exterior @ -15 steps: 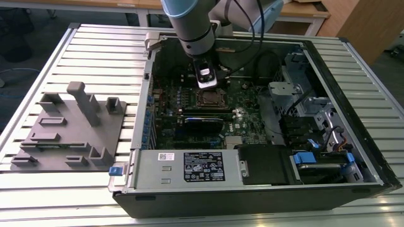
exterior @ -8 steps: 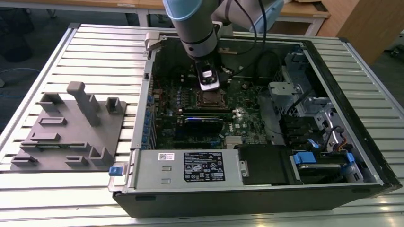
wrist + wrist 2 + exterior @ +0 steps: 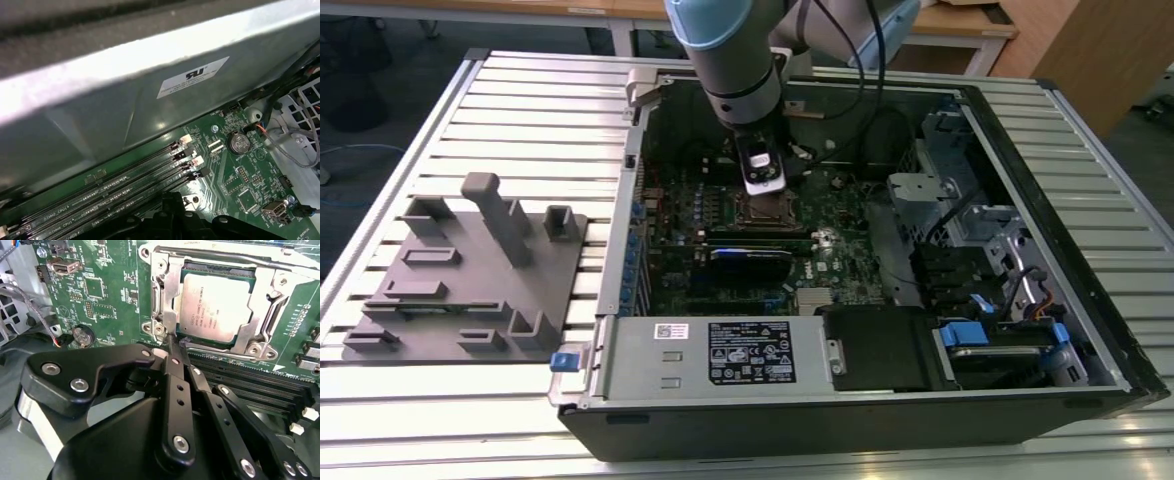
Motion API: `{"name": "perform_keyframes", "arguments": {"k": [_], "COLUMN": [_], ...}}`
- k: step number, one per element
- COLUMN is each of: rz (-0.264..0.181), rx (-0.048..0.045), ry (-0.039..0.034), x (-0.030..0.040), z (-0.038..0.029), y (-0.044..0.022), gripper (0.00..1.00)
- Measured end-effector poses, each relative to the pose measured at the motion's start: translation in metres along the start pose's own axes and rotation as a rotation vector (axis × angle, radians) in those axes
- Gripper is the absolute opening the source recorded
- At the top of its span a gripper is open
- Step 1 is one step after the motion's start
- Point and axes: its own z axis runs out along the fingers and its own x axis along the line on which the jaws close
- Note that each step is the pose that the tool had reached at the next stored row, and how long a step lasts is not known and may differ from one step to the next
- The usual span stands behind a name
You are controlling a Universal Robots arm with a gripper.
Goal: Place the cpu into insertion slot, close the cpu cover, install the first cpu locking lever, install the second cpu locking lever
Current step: 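Install the first cpu locking lever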
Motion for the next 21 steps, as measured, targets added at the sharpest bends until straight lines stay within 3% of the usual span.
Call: {"name": "perform_keyframes", "arguments": {"k": [17,21], "rz": [0.000,0.000], "rx": [0.0001,-0.0002], "ry": [0.0001,0.0000], "x": [-0.0005,-0.0018], "z": [-0.0031,-0.0084], "y": [0.0016,0.0035], "gripper": [0.10,0.10]}}
